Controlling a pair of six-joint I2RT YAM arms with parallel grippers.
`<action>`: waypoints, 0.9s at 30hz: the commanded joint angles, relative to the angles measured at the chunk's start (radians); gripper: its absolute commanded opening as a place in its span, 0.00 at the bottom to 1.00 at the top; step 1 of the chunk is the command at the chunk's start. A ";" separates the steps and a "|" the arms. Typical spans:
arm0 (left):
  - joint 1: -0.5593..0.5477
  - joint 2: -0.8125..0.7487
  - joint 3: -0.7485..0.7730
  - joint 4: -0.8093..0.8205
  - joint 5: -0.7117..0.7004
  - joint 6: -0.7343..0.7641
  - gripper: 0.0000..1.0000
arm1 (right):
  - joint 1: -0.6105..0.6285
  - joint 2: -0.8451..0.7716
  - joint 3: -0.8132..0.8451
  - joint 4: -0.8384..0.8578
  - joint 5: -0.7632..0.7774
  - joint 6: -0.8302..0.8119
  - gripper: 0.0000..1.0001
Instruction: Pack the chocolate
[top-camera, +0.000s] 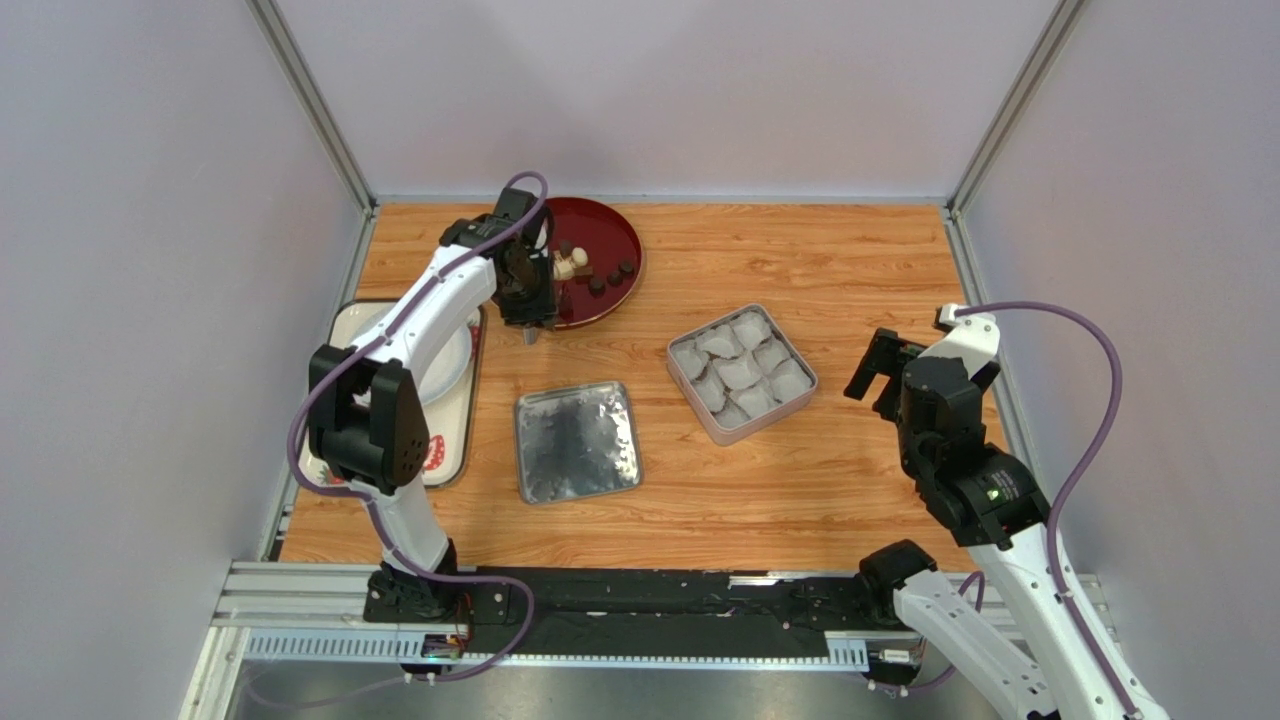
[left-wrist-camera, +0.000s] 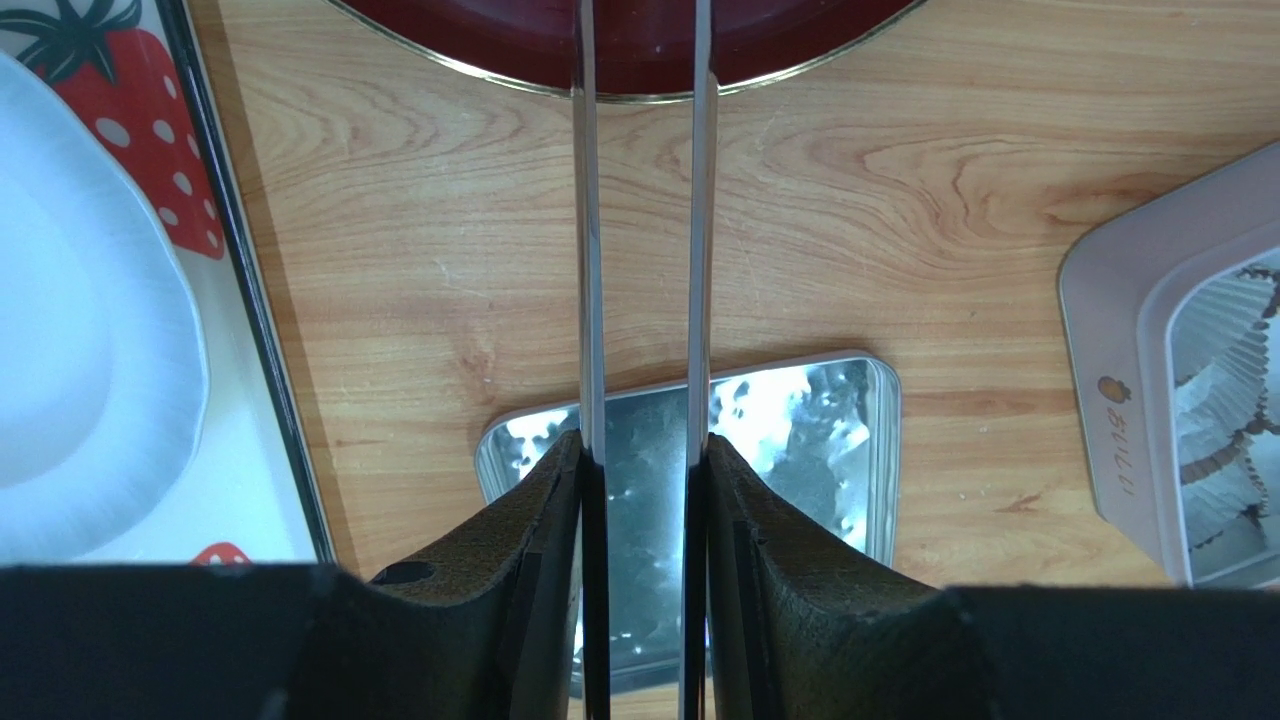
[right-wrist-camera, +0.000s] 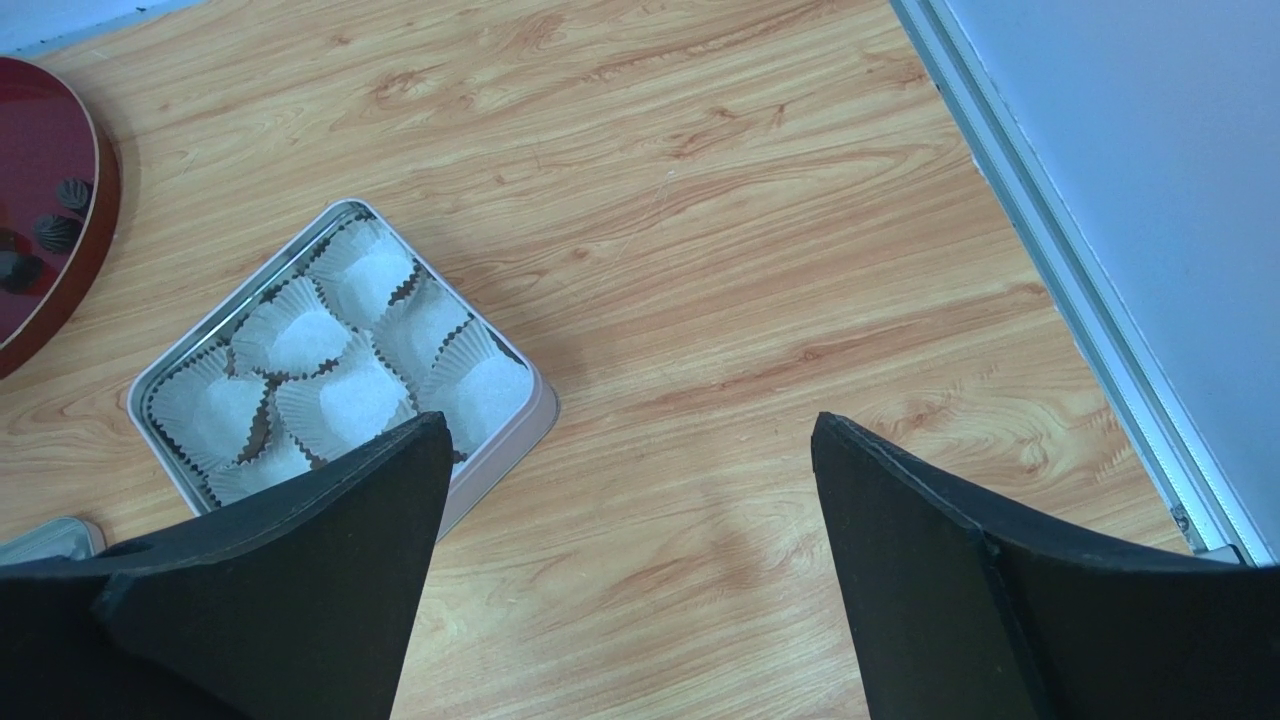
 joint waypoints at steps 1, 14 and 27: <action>0.005 -0.099 0.021 -0.012 0.040 0.023 0.31 | -0.001 -0.014 0.003 0.044 0.000 -0.008 0.94; -0.155 -0.197 0.046 -0.014 0.183 0.119 0.31 | -0.001 -0.011 0.001 0.045 0.003 -0.004 0.93; -0.418 -0.245 0.064 0.017 0.266 0.135 0.32 | -0.001 0.003 0.000 0.045 0.002 -0.004 0.93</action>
